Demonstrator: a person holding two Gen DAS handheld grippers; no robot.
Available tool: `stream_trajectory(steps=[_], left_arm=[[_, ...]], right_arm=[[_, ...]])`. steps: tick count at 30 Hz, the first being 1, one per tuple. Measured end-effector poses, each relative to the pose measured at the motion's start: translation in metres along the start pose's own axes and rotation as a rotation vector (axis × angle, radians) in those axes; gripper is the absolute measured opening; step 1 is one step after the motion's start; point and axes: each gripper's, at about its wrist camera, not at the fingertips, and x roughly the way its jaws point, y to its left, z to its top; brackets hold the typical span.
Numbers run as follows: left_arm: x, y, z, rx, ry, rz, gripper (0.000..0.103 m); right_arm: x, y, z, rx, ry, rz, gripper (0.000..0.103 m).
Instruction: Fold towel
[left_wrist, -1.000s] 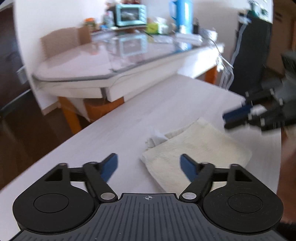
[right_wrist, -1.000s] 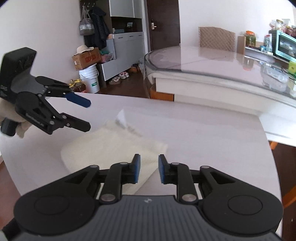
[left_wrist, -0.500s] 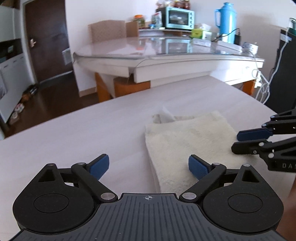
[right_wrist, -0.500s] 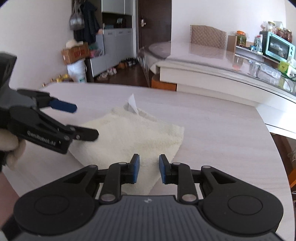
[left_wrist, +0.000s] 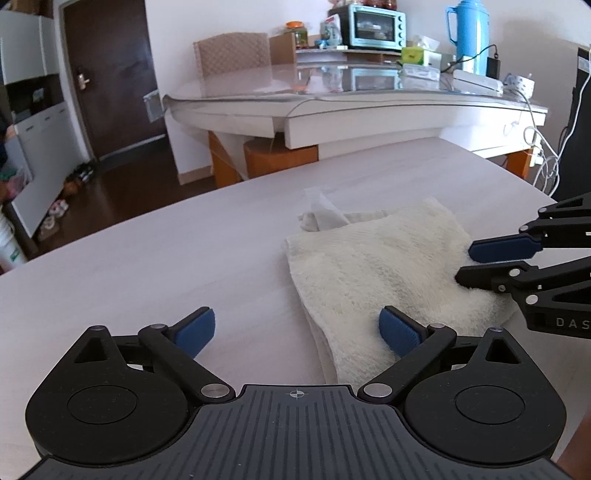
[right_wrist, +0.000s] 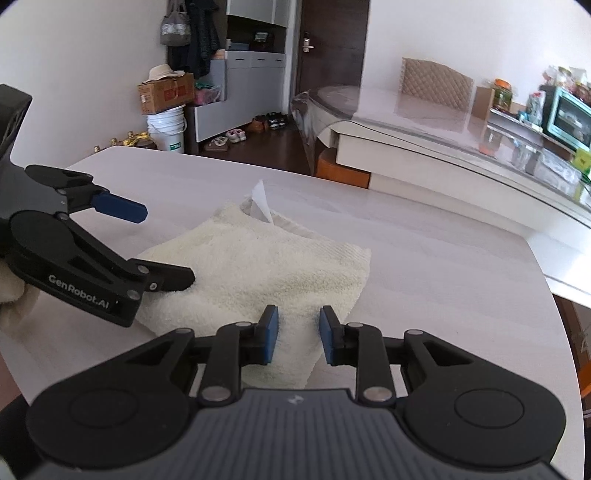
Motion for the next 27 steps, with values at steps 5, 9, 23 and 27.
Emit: stream_trajectory(steps=[5,9,23,27], left_arm=[[-0.002,0.007,-0.004,-0.02,0.003,0.022,0.1],[-0.007,0.014,-0.008,-0.028,0.006,0.041,0.101],[-0.019,0.048,-0.019,-0.054,0.023,0.093,0.103],[-0.021,0.048,-0.021,-0.045,0.022,0.094,0.103]], right_arm=[[0.005,0.005,0.004,-0.026,-0.002,0.019,0.029],[0.007,0.007,0.006,-0.037,-0.009,0.042,0.029],[0.018,0.035,0.015,-0.072,-0.02,0.091,0.029],[0.015,0.035,0.016,-0.082,-0.012,0.093,0.028]])
